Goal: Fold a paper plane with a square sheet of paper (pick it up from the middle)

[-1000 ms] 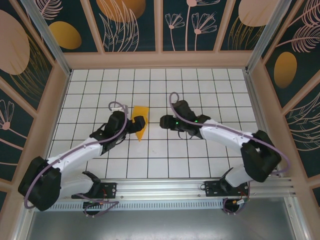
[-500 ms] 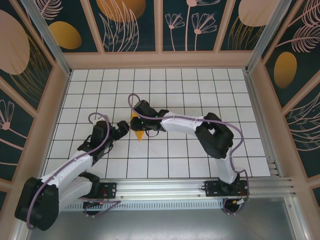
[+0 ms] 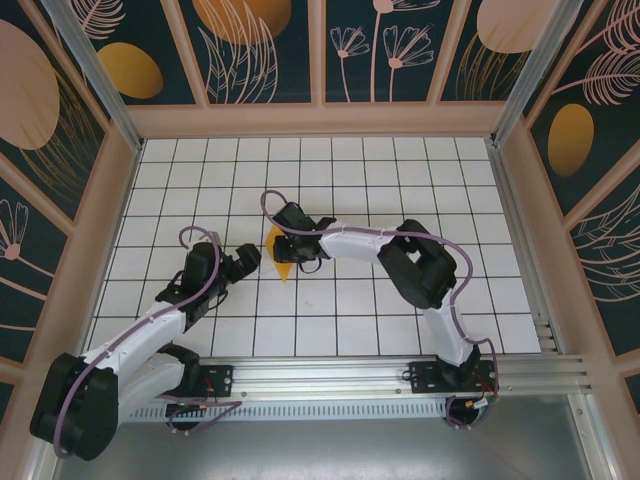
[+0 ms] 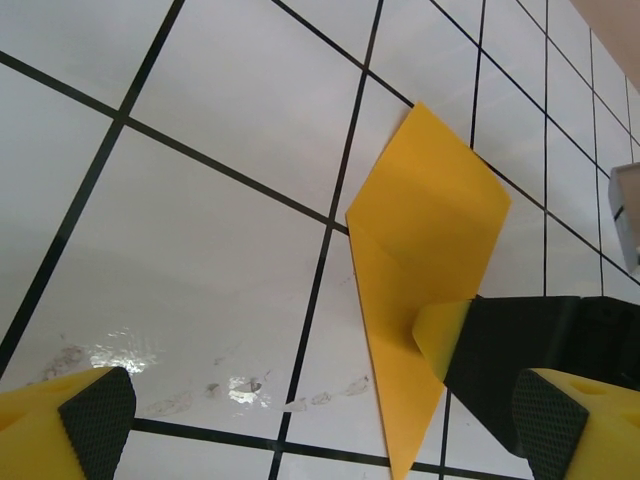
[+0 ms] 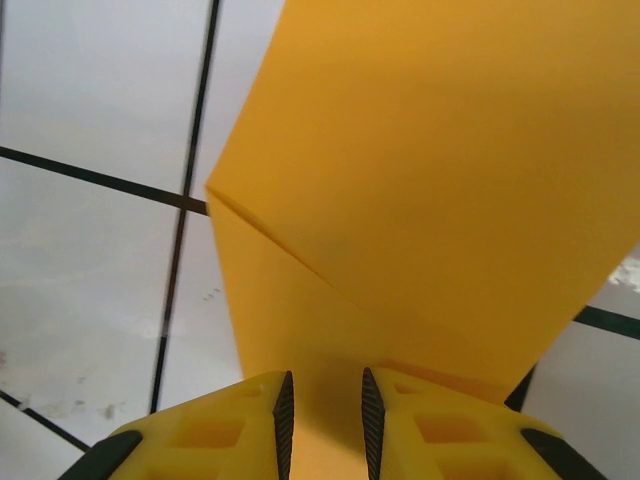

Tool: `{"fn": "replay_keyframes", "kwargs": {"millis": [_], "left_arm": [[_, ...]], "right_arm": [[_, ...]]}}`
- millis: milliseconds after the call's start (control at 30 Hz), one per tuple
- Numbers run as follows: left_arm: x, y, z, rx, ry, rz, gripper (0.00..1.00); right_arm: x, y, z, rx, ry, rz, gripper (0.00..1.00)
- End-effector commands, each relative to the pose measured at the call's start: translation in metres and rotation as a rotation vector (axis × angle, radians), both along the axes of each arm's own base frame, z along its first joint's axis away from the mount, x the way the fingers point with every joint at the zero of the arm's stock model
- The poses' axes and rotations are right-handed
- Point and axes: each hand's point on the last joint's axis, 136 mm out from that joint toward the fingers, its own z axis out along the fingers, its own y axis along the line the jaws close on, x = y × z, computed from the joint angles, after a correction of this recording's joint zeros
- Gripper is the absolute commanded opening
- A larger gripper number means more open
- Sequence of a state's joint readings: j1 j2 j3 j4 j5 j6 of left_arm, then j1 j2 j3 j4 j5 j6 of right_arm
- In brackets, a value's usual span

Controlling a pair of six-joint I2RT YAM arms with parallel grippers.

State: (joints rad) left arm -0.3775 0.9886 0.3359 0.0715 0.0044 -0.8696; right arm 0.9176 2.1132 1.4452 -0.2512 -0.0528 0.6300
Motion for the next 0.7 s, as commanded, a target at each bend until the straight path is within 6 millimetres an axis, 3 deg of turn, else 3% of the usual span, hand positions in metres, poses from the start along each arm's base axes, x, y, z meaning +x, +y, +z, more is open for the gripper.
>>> {"fn": "replay_keyframes", "kwargs": {"millis": [0, 233, 433, 667], "left_arm": [[0.0, -0.006, -0.001, -0.031, -0.005, -0.027, 0.98], [-0.002, -0.027, 0.002, -0.09, -0.016, -0.139, 0.98], [-0.006, -0.047, 0.004, -0.16, -0.032, -0.248, 0.98], [-0.018, -0.073, -0.005, -0.238, 0.008, -0.327, 0.92]], "right_arm": [[-0.012, -0.014, -0.023, -0.058, 0.034, 0.039, 0.29], [-0.043, -0.043, -0.029, -0.027, 0.06, 0.189, 0.27], [-0.073, -0.068, -0.012, 0.124, 0.062, 0.319, 0.27], [-0.065, -0.069, 0.003, 0.219, 0.05, 0.295, 0.27]]}}
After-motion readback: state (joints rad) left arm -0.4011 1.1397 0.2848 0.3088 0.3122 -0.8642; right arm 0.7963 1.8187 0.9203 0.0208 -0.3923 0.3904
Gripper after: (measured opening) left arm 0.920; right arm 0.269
